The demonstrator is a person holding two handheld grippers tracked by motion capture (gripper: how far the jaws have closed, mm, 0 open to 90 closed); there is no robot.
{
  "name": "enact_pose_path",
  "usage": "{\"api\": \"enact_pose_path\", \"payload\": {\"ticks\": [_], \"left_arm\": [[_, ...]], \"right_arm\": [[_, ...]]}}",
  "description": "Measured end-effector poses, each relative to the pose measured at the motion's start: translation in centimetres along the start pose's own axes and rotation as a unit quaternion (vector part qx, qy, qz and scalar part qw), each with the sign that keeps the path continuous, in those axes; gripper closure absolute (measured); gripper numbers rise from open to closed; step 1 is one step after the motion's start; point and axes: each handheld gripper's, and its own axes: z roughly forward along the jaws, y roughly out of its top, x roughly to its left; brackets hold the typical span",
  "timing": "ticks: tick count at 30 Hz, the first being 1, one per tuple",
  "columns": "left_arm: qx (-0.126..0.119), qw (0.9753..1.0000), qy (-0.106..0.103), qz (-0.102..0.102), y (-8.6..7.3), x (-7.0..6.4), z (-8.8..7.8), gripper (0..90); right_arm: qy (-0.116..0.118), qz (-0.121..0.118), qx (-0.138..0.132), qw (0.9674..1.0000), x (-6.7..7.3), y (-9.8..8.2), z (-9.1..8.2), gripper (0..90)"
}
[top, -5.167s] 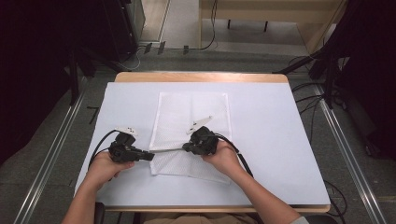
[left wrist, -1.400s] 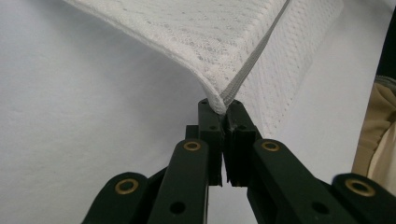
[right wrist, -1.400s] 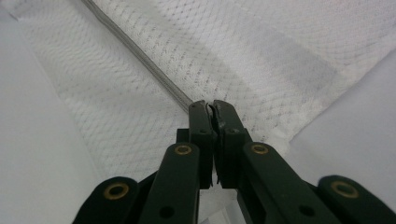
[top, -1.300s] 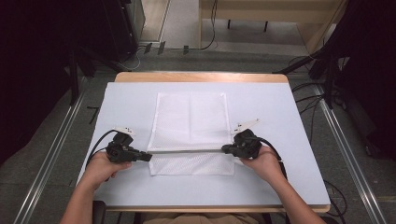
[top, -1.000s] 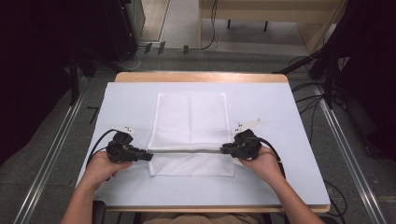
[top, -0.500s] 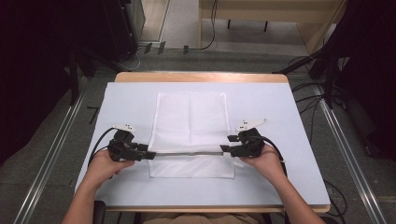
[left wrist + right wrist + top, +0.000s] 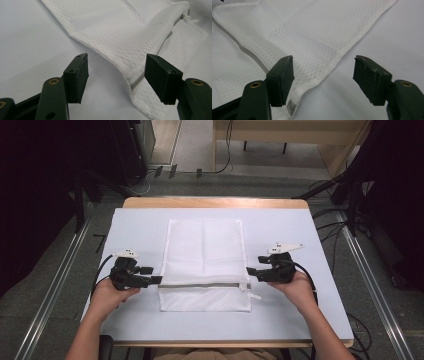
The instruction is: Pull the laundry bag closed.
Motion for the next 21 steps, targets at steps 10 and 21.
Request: {"api": "enact_pose_path", "payload": {"ticks": [10, 21], "left_arm": [[-0.018, 0.9991, 0.034, -0.019, -0.2, 0.8, -0.6, 35.7], [-0.031, 0.9967, 0.064, -0.039, -0.5, 1.9, -1.1, 32.5]], "right_arm": [[-0.031, 0.006, -0.012, 0.9994, -2.6, -1.0, -1.5, 30.0], [-0.053, 0.019, -0.009, 0.9984, -3.8, -1.6, -1.3, 26.8]]}}
